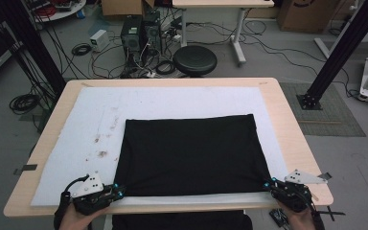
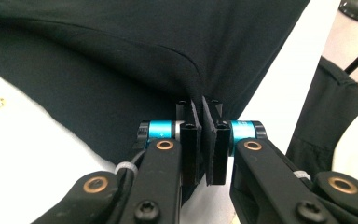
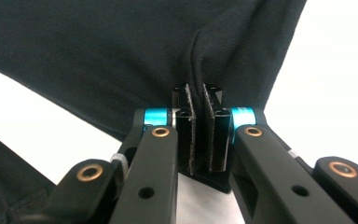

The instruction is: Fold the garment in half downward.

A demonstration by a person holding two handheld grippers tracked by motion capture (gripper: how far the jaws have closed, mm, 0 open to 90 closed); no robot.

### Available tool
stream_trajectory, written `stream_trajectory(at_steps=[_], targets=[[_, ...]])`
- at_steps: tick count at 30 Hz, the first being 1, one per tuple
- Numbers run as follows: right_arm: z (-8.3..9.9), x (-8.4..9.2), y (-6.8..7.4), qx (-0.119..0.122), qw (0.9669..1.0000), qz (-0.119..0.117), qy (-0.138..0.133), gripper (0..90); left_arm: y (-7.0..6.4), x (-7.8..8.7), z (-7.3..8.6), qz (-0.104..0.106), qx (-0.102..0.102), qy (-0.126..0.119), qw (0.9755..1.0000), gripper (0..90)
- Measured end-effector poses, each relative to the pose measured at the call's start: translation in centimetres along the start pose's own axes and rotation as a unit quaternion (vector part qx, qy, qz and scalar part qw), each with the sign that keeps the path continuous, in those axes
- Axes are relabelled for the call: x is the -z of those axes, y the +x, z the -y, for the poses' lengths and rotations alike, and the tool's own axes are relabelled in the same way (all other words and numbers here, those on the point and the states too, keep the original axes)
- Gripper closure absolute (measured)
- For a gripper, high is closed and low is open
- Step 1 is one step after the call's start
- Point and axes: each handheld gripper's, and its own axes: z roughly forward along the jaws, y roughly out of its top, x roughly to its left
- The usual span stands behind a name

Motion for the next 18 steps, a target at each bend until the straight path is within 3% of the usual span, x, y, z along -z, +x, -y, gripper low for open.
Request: stream_trajectory(at_steps=[2,8,9,10,11,12,13,16,17,18], targets=[[-0.1,0.0,0.6,0.017,0.9998,0.001,0.006,84.3,-0.2,0.0,-0.1,-0.007,-0.006,0.003,1.0,83.6],[-0.1,0.0,0.6,0.021,0.9998,0.003,0.005,84.3,-0.4,0.0,-0.1,-0.018,-0.009,0.003,0.9998,84.1],[-0.1,0.0,0.7,0.017,0.9998,-0.002,0.004,72.7,-0.3,0.1,-0.2,-0.023,0.013,0.001,0.9997,71.3],[-0.1,0.0,0.7,0.017,0.9998,-0.002,0.004,72.7,-0.3,0.1,-0.2,-0.023,0.013,0.001,0.9997,62.8],[-0.1,0.0,0.8,0.014,0.9999,-0.003,0.001,64.4,-0.3,0.3,-0.5,-0.026,0.025,-0.007,0.9993,62.8],[-0.2,0.0,1.0,0.018,0.9997,0.009,-0.01,51.1,-0.3,0.4,-0.5,-0.028,0.027,-0.011,0.9992,52.3],[-0.2,0.0,1.0,0.018,0.9997,0.009,-0.01,51.1,-0.3,0.4,-0.5,-0.028,0.027,-0.011,0.9992,49.8],[-0.6,0.3,1.3,0.014,0.9986,0.027,-0.044,30.4,-0.6,1.1,-1.0,-0.052,0.024,-0.027,0.998,44.4],[-0.6,0.3,1.3,0.014,0.9986,0.027,-0.044,30.4,-0.6,1.1,-1.0,-0.052,0.024,-0.027,0.998,43.0],[-0.6,0.5,1.3,0.02,0.998,0.032,-0.051,27.4,-0.8,1.4,-1.1,-0.065,0.021,-0.031,0.9971,43.0]])
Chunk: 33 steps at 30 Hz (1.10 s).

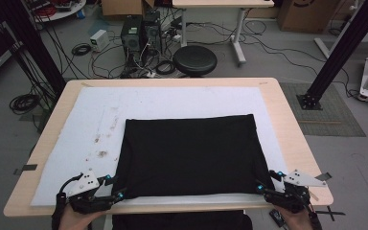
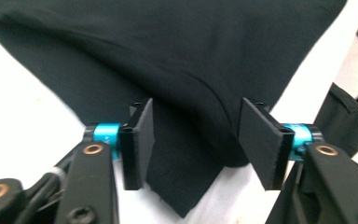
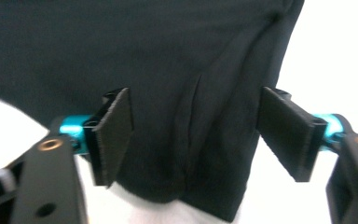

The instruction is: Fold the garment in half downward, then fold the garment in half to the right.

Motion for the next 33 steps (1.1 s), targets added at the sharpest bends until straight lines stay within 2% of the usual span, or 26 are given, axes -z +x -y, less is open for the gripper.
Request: stream_trajectory(at_steps=[1,2,4,6,9,10,18,27,28,33], targets=[[0.0,0.0,0.0,0.0,1.0,0.0,0.0,27.4,0.0,0.0,0.0,0.0,0.0,0.0,1.0,40.4],[-0.2,0.3,0.1,0.005,0.9999,0.007,-0.013,23.2,-0.1,0.1,0.0,-0.007,0.0,-0.006,1.0,40.4],[-0.2,0.5,0.2,0.004,0.9997,0.01,-0.022,21.5,-0.1,0.2,0.0,-0.011,0.002,-0.009,0.9999,35.6],[-0.2,0.5,0.2,0.004,0.9997,0.014,-0.02,21.5,0.0,0.2,0.0,-0.02,0.003,-0.009,0.9998,31.5],[-0.2,0.5,0.1,0.003,0.9997,0.013,-0.019,21.5,0.0,0.2,0.0,-0.02,0.003,-0.009,0.9998,30.0],[-0.1,0.4,0.1,0.005,0.9997,0.016,-0.016,21.5,0.1,0.2,0.0,-0.026,0.011,-0.009,0.9996,27.4],[0.0,0.2,0.0,0.0,0.9999,0.013,-0.006,21.6,0.1,0.1,-0.1,-0.032,0.021,-0.014,0.9992,24.3],[0.0,0.3,0.2,0.004,0.9999,0.011,-0.01,21.6,-0.3,0.2,-0.1,-0.032,0.028,-0.017,0.999,23.7],[0.0,0.3,0.2,0.004,0.9999,0.011,-0.01,21.5,-0.6,-0.1,-0.1,-0.033,0.026,-0.015,0.999,23.7],[-0.1,0.0,0.5,0.015,0.9998,0.005,-0.009,21.5,-0.9,-0.7,0.0,-0.039,0.031,0.0,0.9987,23.2]])
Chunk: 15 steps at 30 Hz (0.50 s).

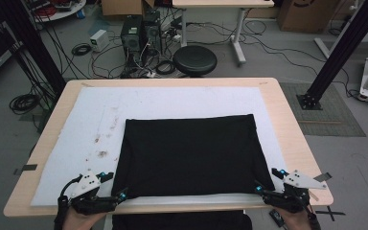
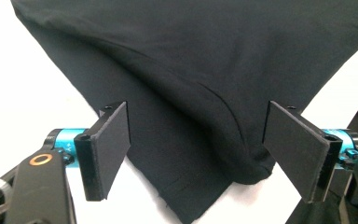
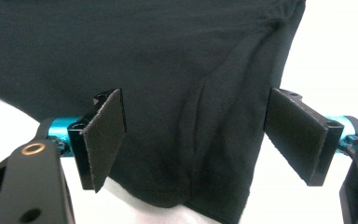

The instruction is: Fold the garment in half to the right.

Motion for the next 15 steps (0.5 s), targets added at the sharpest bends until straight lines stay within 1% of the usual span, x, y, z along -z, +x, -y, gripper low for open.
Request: stream_trajectory(at_steps=[5,6,7,9,10,11,13,14,15], targets=[[-0.1,-0.1,0.1,-0.001,1.0,-0.002,0.001,21.5,-0.3,-0.2,0.0,-0.004,-0.001,0.004,1.0,22.9],[-0.1,-0.1,0.1,-0.001,1.0,-0.002,0.002,21.5,-0.5,-0.4,0.1,-0.013,-0.002,0.008,0.9999,22.9],[-0.1,-0.1,0.1,-0.001,1.0,-0.002,0.003,21.6,-0.6,-0.6,0.2,-0.021,0.002,0.012,0.9997,22.6],[-0.1,-0.2,0.2,-0.002,1.0,-0.003,0.006,21.6,-0.7,-0.7,0.2,-0.023,0.003,0.013,0.9996,22.1],[-0.1,-0.2,0.1,0.001,1.0,-0.003,0.004,21.6,-1.0,-1.0,0.3,-0.032,0.004,0.017,0.9994,22.1],[-0.1,-0.2,0.2,-0.002,1.0,-0.004,0.006,21.6,-1.1,-1.2,0.4,-0.035,0.002,0.02,0.9992,21.7],[-0.1,-0.2,0.2,0.001,1.0,-0.004,0.005,21.6,-1.2,-1.3,0.4,-0.037,0.002,0.024,0.999,21.5],[-0.1,-0.3,0.2,0.004,1.0,-0.005,0.003,21.6,-1.3,-1.6,0.5,-0.044,0.001,0.03,0.9986,21.5],[-0.1,-0.2,0.3,0.0,1.0,-0.005,0.007,21.6,-1.4,-1.8,0.7,-0.057,0.0,0.038,0.9976,21.5]])
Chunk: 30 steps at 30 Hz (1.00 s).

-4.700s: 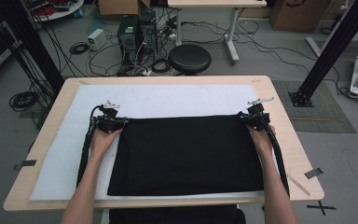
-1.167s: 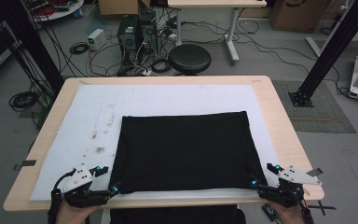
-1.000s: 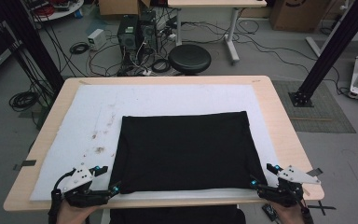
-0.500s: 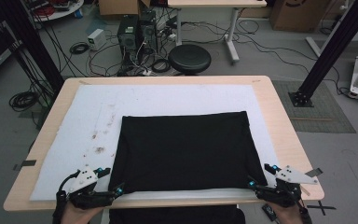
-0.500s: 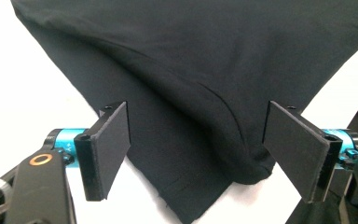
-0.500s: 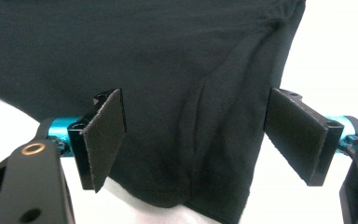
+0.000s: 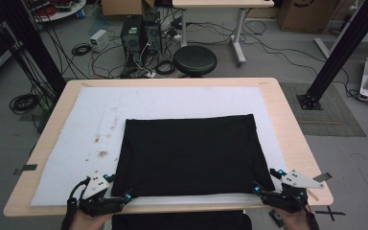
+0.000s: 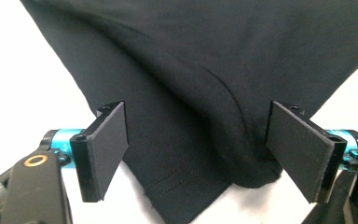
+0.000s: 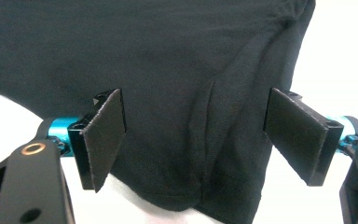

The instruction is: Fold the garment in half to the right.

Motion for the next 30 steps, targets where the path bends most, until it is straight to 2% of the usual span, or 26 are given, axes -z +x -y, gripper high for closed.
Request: stream_trajectory(at_steps=[4,5,11,14,17,19,20,23,24,28,29,30], targets=[[0.0,0.1,0.1,0.001,1.0,0.001,-0.002,21.6,0.2,-0.1,0.3,-0.008,0.013,0.003,0.9999,18.5],[0.0,0.1,0.0,0.003,1.0,0.001,-0.004,21.5,0.6,0.0,0.6,-0.005,0.04,0.0,0.9992,18.5],[-0.6,0.3,0.6,0.016,0.9999,0.003,-0.006,21.6,0.3,0.1,0.9,-0.018,0.038,-0.003,0.9991,18.6],[-1.0,0.3,1.0,0.018,0.9998,-0.003,-0.006,21.6,0.2,0.2,0.9,-0.015,0.037,-0.006,0.9992,21.0],[-1.7,0.1,1.4,0.026,0.9996,-0.007,-0.006,21.7,0.0,0.2,0.9,-0.003,0.036,-0.009,0.9993,26.4],[-2.1,0.1,1.5,0.03,0.9995,-0.008,-0.008,21.7,0.1,0.3,0.8,0.005,0.034,-0.007,0.9994,26.4],[-3.4,-0.1,1.9,0.036,0.9991,-0.016,-0.018,21.7,0.1,0.3,0.8,0.006,0.034,-0.006,0.9994,28.5],[-3.9,-0.1,2.0,0.038,0.9989,-0.02,-0.022,21.7,0.1,0.4,0.8,0.012,0.031,-0.006,0.9994,28.7],[-5.7,-0.6,2.6,0.046,0.9979,-0.034,-0.031,21.7,0.0,0.4,0.8,0.016,0.031,-0.008,0.9994,34.3],[-8.2,-1.8,3.7,0.062,0.9964,-0.046,-0.034,21.7,-0.2,0.5,0.8,0.028,0.022,-0.01,0.9993,46.6],[-8.2,-1.8,3.7,0.062,0.9964,-0.046,-0.034,21.7,-0.2,0.5,0.8,0.028,0.022,-0.01,0.9993,49.0],[-9.6,-2.9,4.2,0.068,0.9955,-0.056,-0.035,21.7,-0.3,0.5,0.8,0.04,0.018,-0.011,0.999,53.6]])
